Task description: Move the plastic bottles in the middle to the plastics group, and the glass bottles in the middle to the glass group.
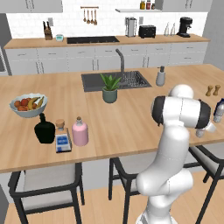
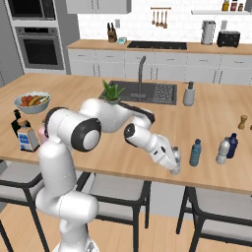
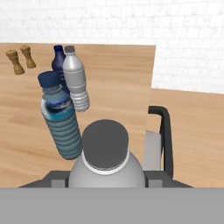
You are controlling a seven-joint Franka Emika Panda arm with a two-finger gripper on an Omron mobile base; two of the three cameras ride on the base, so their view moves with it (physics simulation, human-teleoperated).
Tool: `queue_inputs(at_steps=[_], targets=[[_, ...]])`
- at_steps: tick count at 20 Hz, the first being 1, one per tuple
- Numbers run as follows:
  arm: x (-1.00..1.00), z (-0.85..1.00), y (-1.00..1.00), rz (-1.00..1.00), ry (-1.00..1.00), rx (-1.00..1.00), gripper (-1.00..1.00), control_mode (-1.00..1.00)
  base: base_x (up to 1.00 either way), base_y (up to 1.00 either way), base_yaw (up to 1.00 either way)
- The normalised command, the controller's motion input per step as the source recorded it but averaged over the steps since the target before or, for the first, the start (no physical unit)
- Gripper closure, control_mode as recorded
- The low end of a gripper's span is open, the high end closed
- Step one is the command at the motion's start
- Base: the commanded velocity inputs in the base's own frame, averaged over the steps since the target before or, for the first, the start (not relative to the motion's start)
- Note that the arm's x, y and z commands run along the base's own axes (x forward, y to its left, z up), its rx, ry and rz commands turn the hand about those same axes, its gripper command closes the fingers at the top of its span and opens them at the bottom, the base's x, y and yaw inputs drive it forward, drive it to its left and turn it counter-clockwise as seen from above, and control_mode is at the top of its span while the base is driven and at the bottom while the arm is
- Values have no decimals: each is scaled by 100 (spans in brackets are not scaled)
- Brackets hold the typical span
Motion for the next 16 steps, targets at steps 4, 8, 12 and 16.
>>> queue_inputs(at_steps=[4, 8, 12, 16], targets=[[16, -4, -17, 0, 0, 1, 100, -100, 0, 0, 0], [7, -22, -9, 0, 0, 1, 100, -100, 0, 0, 0], [18, -25, -7, 0, 0, 0, 100, -100, 0, 0, 0], [22, -21, 0, 0, 0, 1, 100, -100, 0, 0, 0]])
